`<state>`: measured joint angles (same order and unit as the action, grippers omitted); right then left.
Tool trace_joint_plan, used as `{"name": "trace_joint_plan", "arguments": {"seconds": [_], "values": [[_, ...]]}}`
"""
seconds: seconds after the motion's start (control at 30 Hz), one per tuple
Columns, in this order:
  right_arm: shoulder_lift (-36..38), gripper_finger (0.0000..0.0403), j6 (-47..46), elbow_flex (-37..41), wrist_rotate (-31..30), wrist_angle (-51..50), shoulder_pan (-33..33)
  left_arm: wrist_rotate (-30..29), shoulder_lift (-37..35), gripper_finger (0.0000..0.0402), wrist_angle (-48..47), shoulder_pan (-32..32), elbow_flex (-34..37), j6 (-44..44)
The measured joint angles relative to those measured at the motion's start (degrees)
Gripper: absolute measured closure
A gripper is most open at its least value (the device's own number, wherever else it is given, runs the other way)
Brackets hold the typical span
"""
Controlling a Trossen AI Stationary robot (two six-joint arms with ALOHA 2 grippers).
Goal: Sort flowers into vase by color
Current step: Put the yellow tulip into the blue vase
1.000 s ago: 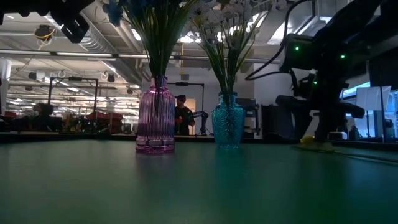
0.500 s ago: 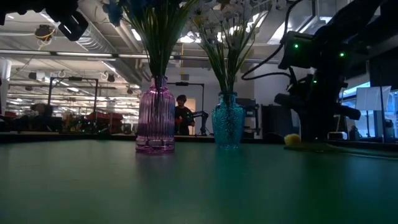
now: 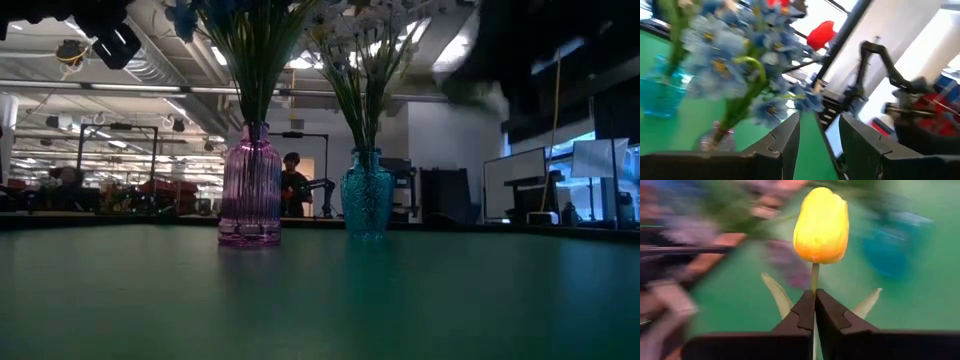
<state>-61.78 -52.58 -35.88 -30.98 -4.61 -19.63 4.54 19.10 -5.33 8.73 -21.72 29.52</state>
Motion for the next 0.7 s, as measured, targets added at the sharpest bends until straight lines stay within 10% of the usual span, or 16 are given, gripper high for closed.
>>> {"name": "trace_joint_plan", "arguments": {"seconds": [0.33, 0.5, 0.7], "values": [[-10.1, 0.0401, 52.9, -0.1, -29.6, 62.8, -12.6, -6.6, 0.0, 0.0269, 2.4, 0.0, 0.0, -2.7], [-18.3, 0.0401, 71.7, -0.1, -18.4, 90.2, -6.1, -6.6, 0.0, 0.0269, 2.4, 0.0, 0.0, -6.4], [-22.1, 0.0402, 77.4, -1.2, -6.6, 94.3, 2.9, -6.5, 0.0, 0.0269, 2.4, 0.0, 0.0, -6.0]]}}
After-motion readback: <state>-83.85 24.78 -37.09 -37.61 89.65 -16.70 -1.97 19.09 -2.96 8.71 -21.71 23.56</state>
